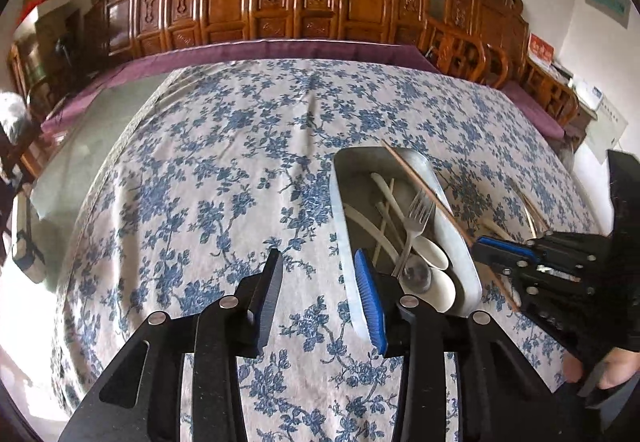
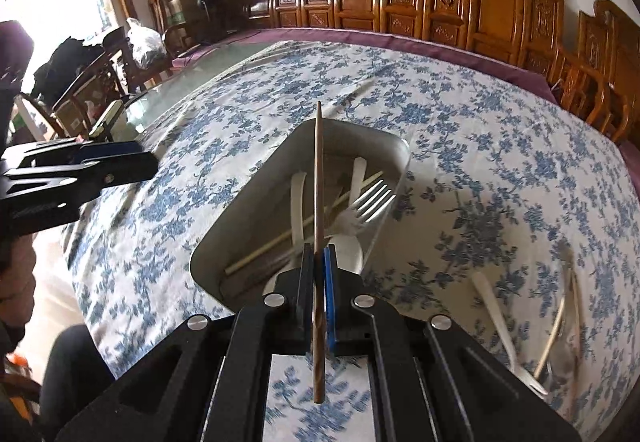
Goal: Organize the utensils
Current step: 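Open the left tool to drop the fork in the grey tray while the right tool drops the chopstick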
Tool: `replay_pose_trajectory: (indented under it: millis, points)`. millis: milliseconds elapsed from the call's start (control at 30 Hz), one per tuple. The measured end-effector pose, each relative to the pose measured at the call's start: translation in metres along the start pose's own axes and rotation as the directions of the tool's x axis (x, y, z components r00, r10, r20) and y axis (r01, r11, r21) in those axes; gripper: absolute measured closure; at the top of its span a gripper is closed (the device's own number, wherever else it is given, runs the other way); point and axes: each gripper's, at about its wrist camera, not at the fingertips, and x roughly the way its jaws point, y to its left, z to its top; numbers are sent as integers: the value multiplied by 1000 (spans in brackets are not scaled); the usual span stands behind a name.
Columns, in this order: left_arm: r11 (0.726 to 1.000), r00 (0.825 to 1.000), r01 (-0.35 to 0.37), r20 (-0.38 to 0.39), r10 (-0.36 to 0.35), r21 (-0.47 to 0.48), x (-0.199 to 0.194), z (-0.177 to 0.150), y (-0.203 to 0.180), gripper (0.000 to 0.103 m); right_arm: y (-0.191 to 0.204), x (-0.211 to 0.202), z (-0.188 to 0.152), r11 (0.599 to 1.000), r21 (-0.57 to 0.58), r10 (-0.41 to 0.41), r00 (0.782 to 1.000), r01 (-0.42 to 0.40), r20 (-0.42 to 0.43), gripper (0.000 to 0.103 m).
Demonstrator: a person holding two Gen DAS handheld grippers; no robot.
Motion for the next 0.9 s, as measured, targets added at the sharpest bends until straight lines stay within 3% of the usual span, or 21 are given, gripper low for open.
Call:
replay_pose_trajectory:
  millis: [300, 433, 567, 900]
  points:
    - [1000, 999, -2, 44, 3, -23, -17, 4, 12, 48, -1, 29, 13, 998, 70, 9, 1000, -8, -20, 97]
    - [999, 997, -31, 65, 31, -6, -23, 6, 12, 47, -3, 43, 10, 994, 113, 3, 999, 2, -42, 97]
    - [1000, 998, -15, 66, 16, -19, -24, 6, 14, 46, 0, 54, 7, 994, 113, -4, 998, 10, -56, 97]
    - [1000, 998, 2, 68, -3, 13, -29, 4, -2, 46, -4, 27, 10, 995, 95, 32, 999, -31, -1, 96]
